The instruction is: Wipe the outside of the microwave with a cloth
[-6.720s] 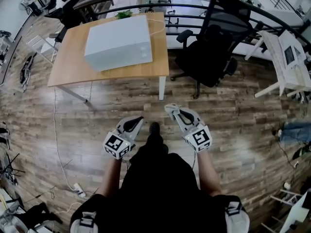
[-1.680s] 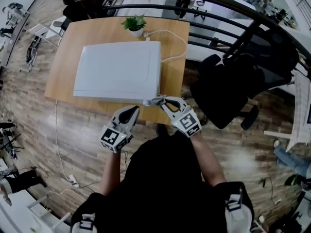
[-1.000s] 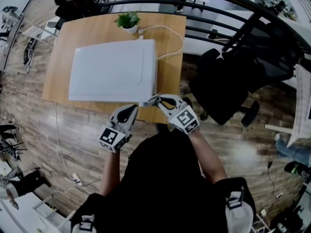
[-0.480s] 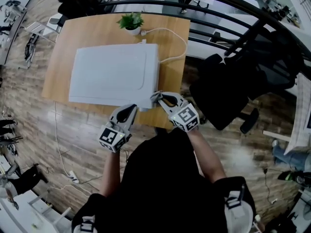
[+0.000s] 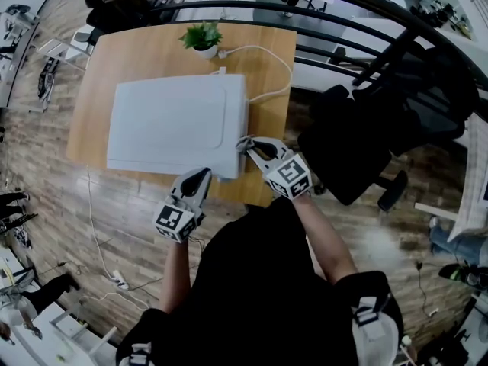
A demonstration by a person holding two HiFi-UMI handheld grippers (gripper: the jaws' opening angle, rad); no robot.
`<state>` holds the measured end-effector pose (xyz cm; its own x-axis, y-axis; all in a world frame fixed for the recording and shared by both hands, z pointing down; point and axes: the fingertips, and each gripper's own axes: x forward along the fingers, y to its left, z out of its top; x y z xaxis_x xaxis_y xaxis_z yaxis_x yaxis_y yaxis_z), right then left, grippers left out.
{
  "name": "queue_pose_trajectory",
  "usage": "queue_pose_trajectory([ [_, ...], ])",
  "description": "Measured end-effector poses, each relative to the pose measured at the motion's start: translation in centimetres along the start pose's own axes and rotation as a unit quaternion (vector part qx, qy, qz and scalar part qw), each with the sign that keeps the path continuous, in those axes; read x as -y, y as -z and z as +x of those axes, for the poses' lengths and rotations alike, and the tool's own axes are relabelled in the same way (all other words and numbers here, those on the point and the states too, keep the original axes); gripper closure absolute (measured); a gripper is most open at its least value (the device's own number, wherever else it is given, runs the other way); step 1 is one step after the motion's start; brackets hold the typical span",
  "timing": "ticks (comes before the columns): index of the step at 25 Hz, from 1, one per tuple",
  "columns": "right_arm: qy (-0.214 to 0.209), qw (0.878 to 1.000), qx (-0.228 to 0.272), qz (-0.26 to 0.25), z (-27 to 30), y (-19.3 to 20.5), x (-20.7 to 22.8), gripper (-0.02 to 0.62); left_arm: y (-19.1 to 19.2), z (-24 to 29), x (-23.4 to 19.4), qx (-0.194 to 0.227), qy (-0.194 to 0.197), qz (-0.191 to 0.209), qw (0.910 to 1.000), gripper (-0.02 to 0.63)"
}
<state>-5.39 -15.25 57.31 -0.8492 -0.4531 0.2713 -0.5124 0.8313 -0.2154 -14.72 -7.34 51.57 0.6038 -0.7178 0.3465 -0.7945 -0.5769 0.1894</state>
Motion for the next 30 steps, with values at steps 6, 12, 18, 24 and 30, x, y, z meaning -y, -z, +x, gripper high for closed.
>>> queue_pose_trajectory([
  [6, 0.009, 1.000, 0.014, 0.015, 1.3, -1.2, 2.7, 0.568, 0.5, 0.0, -0.5, -0.002, -0.005, -0.007, 1.0000, 0.604],
  [12, 0.018, 0.999, 0.021, 0.021, 2.5, -1.8, 5.1, 0.568, 1.3, -0.5, -1.3, -0.010, -0.020, -0.021, 0.9995, 0.604],
  [18, 0.023, 0.999, 0.021, 0.019, 3.6, -2.3, 7.0, 0.568, 1.4, -0.6, -1.6, -0.004, -0.027, -0.016, 0.9995, 0.604],
  [24, 0.032, 0.999, 0.024, 0.022, 4.4, -3.0, 9.0, 0.568, 1.4, -0.5, -1.4, -0.007, -0.031, -0.027, 0.9991, 0.604],
  [30, 0.045, 0.999, 0.024, 0.017, 5.6, -3.7, 11.3, 0.568, 1.2, -0.6, -1.5, -0.008, -0.034, -0.032, 0.9989, 0.604],
])
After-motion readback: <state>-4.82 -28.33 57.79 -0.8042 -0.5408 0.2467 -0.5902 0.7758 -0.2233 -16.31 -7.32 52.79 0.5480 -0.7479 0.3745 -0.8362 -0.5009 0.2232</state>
